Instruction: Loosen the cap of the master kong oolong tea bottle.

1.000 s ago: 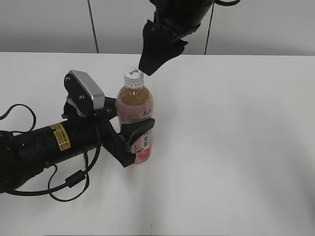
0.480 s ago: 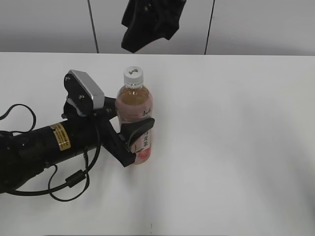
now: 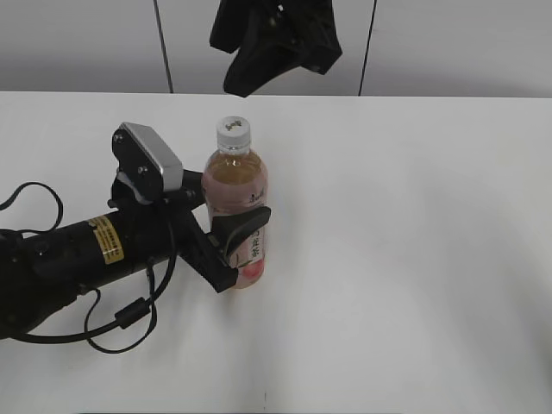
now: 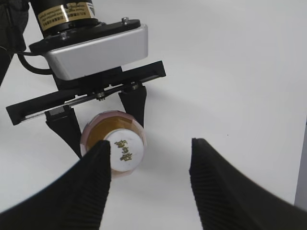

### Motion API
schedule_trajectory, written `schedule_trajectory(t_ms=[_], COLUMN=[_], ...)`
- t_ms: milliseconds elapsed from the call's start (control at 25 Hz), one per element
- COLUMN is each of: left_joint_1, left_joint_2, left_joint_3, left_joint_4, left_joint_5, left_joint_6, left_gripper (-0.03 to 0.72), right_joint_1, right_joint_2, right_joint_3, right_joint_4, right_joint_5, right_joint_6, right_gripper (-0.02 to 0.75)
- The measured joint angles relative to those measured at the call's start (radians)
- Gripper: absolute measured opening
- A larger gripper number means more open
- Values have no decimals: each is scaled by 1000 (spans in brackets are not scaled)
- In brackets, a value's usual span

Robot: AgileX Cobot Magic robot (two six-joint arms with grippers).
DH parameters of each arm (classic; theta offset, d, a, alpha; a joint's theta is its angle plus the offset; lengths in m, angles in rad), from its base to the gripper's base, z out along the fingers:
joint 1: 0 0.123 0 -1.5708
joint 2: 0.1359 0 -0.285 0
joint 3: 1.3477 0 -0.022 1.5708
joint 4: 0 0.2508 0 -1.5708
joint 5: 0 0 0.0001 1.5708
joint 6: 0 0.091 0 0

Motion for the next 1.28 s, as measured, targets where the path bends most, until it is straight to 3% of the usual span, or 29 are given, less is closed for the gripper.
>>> schedule_trajectory(t_ms=[240, 360, 480, 680, 800, 960, 1280], left_joint_1=[0, 0, 0, 0, 0, 0, -1], left_joint_2=[0, 0, 0, 0, 0, 0, 0], left_joint_3=[0, 0, 0, 0, 0, 0, 0], left_joint_4=[-1, -1, -1, -3, -12, -14, -14], left_joint_5=[1, 1, 1, 1, -1, -1, 4], left_joint_6=[0, 0, 0, 0, -1, -2, 8], left_gripper=[405, 405, 405, 405, 405, 405, 405], right_joint_1=[0, 0, 0, 1, 7, 7, 8], right_joint_2=[4, 6, 6, 6, 6, 11, 93], right_joint_3=[0, 0, 0, 0, 0, 0, 1], right_joint_4=[3, 8, 17, 5, -45, -93, -27], right_joint_5=[1, 3, 4, 5, 5, 6, 6], right_joint_6=[-1, 99, 406, 1168, 1444, 1655, 1747], right_gripper=[407, 407, 407, 407, 406, 406, 405])
